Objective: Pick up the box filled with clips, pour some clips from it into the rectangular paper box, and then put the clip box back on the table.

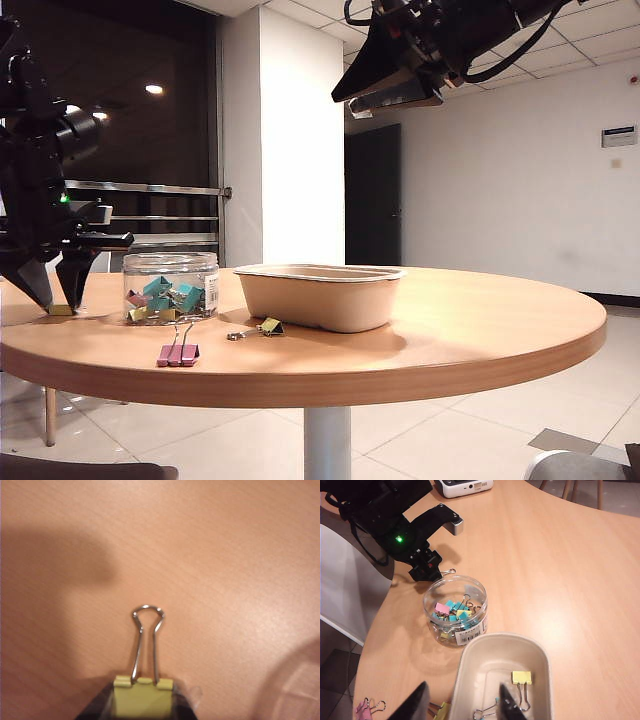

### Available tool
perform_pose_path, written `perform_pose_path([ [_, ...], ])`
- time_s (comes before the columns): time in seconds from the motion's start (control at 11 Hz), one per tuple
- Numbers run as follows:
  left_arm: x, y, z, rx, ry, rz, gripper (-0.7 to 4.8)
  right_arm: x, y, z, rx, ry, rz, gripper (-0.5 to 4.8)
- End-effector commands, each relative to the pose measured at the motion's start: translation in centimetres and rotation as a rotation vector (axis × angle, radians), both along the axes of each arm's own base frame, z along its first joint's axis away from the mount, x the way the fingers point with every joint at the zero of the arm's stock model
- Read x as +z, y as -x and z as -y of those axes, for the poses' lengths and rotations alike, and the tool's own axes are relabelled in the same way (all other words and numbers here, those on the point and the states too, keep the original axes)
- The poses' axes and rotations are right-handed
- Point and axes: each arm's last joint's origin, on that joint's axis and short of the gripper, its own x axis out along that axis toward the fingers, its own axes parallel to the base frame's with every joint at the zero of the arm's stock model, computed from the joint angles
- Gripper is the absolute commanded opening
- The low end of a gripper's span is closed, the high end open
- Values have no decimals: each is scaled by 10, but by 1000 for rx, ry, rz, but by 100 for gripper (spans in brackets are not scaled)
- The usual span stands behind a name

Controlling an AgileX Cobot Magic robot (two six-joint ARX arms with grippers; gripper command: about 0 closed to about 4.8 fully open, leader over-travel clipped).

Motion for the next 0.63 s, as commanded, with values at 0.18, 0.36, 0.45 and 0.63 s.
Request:
perform_pose_path([
  [0.18, 33, 0, 1, -24, 33, -2, 146, 10, 0, 0, -6, -23, 65, 180],
  [0.36, 54, 0, 1, -25, 33, 58, 145, 13, 1, 1, -31, -17, 76, 180],
  [0.45, 68, 0, 1, -25, 36, 97, 145, 15, 2, 2, -55, -11, 86, 180],
  [0.63, 100, 5, 9, -68, 139, 182, 145, 20, 3, 6, -108, 0, 106, 180],
])
